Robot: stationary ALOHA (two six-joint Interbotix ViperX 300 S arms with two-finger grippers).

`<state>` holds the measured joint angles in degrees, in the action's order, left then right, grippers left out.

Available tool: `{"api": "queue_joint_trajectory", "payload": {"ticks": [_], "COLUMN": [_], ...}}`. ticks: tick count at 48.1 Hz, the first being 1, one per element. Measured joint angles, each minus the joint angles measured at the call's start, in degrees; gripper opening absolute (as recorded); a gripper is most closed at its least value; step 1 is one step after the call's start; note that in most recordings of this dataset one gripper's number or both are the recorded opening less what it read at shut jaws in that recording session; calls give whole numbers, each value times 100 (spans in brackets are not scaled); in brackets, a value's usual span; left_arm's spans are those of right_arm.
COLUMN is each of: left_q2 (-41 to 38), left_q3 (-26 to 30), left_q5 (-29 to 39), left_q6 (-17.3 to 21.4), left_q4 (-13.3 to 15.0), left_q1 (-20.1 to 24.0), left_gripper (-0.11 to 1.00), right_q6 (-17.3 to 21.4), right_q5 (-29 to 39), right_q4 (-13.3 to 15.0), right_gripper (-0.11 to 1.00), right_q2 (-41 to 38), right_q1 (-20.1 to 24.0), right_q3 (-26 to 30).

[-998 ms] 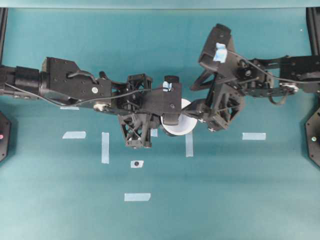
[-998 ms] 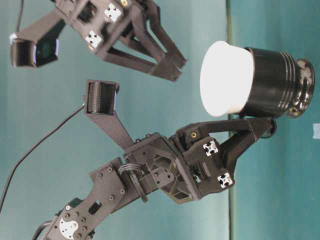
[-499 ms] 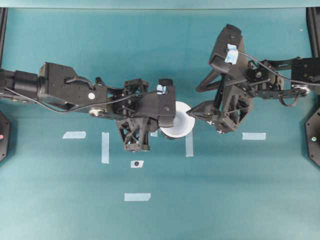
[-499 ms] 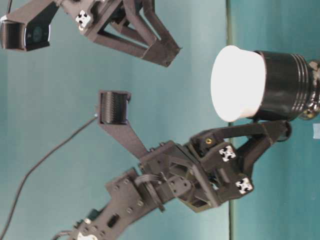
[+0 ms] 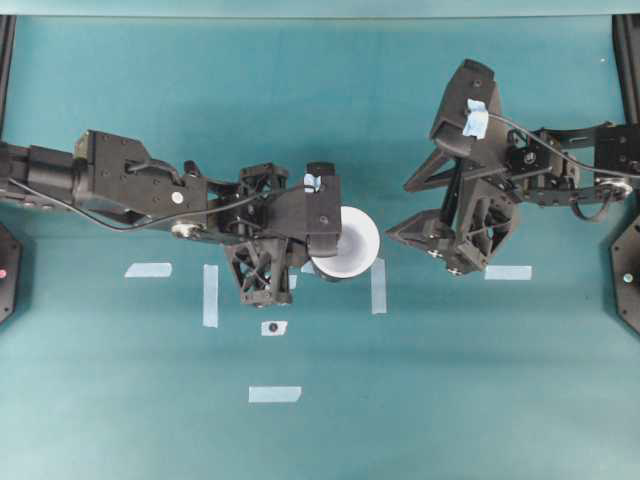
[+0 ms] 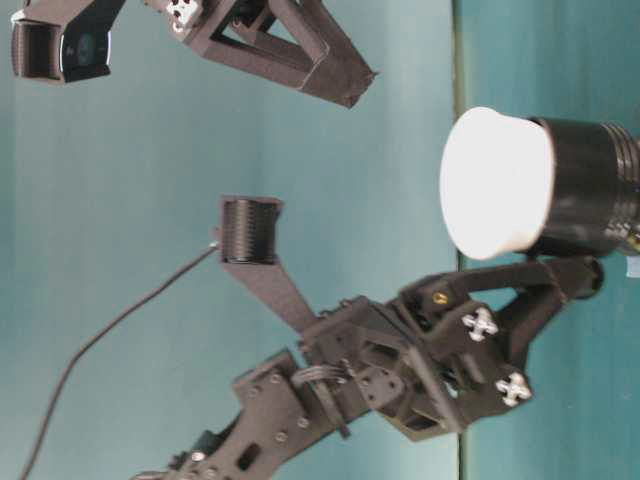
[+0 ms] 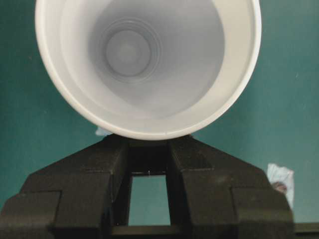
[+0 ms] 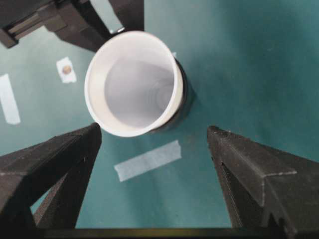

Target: Holding the cup holder with the left arm, the right arm places the cup into the cup holder.

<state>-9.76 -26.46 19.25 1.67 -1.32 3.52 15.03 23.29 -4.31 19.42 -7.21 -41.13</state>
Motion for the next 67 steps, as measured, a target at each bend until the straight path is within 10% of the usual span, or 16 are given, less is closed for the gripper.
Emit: {"api": "queue_joint_trajectory", "payload": {"ticks": [47, 60, 67], "left_q2": [-97, -97, -88], "left_q3": [-18, -18, -18], "left_q5": [0, 18, 35], "left_q6": [0, 44, 53], "left_q4": [-18, -18, -18], "left_q1": [-9, -35, -26], "left_gripper": [23, 87, 90], "right_q6": [9, 9, 9], "right_q5": [-62, -62, -62], "right_q4": [0, 0, 0], "right_gripper": [93, 93, 93], "right_q2": [44, 44, 44], "right_q1": [9, 35, 53], "right_q3": [-70, -79, -79]}}
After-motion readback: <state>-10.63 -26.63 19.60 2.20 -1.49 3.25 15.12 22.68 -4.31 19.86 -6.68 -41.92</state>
